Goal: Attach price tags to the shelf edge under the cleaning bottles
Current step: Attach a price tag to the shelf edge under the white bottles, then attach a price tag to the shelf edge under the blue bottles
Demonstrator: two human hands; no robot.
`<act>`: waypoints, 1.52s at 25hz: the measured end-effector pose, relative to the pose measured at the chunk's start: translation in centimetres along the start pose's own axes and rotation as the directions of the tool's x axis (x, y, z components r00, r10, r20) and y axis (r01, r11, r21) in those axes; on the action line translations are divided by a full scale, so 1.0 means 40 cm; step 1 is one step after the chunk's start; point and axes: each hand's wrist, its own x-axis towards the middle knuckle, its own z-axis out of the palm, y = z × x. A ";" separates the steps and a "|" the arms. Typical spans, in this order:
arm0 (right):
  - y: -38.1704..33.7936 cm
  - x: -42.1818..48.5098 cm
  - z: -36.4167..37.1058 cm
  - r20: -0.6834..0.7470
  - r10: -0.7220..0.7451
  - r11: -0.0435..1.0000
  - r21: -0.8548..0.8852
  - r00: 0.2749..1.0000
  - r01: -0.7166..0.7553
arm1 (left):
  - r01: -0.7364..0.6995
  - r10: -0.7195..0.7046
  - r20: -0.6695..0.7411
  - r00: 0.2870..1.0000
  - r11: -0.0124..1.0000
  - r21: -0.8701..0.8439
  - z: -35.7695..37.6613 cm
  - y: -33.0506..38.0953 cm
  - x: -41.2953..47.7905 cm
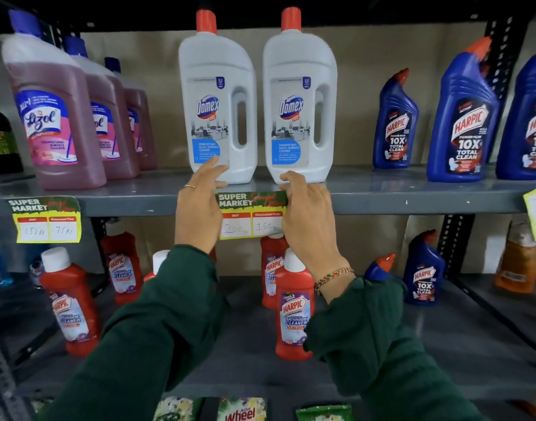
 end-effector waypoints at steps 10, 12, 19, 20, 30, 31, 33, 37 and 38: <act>0.324 -0.029 -0.351 -0.238 0.119 0.993 0.034 0.964 -0.114 | -0.324 0.319 0.054 0.946 0.936 0.140 0.321 0.380 -0.028; 0.437 -0.040 -0.452 -0.354 0.171 0.967 -0.116 0.919 -0.225 | -0.391 0.372 0.148 0.916 0.911 0.128 0.445 0.484 -0.046; 0.660 -0.095 -0.619 -0.091 0.713 0.701 0.058 0.696 -0.711 | -0.371 0.333 0.181 0.925 0.894 0.251 0.661 0.618 -0.112; 0.671 -0.098 -0.628 -0.048 0.715 0.697 0.128 0.698 -0.706 | -0.360 0.332 0.147 0.932 0.896 0.259 0.667 0.616 -0.114; 0.679 -0.122 -0.708 0.037 0.247 0.956 0.153 0.968 -0.250 | -0.388 0.383 0.179 0.906 0.921 -0.004 0.642 0.717 -0.110; 0.686 -0.119 -0.714 0.049 0.194 0.971 0.131 0.980 -0.199 | -0.447 0.434 0.202 0.878 0.894 0.020 0.648 0.723 -0.111; 0.704 -0.114 -0.717 0.048 0.176 0.976 0.125 0.983 -0.181 | -0.451 0.430 0.233 0.872 0.891 0.046 0.662 0.719 -0.110; 0.745 -0.107 -0.702 0.008 0.059 0.998 -0.017 0.998 -0.059 | -0.265 0.269 0.250 0.930 0.963 -0.051 0.667 0.707 -0.111; 0.755 -0.102 -0.697 0.019 0.045 0.998 -0.034 0.999 -0.045 | -0.190 0.204 0.245 0.948 0.979 -0.079 0.664 0.709 -0.107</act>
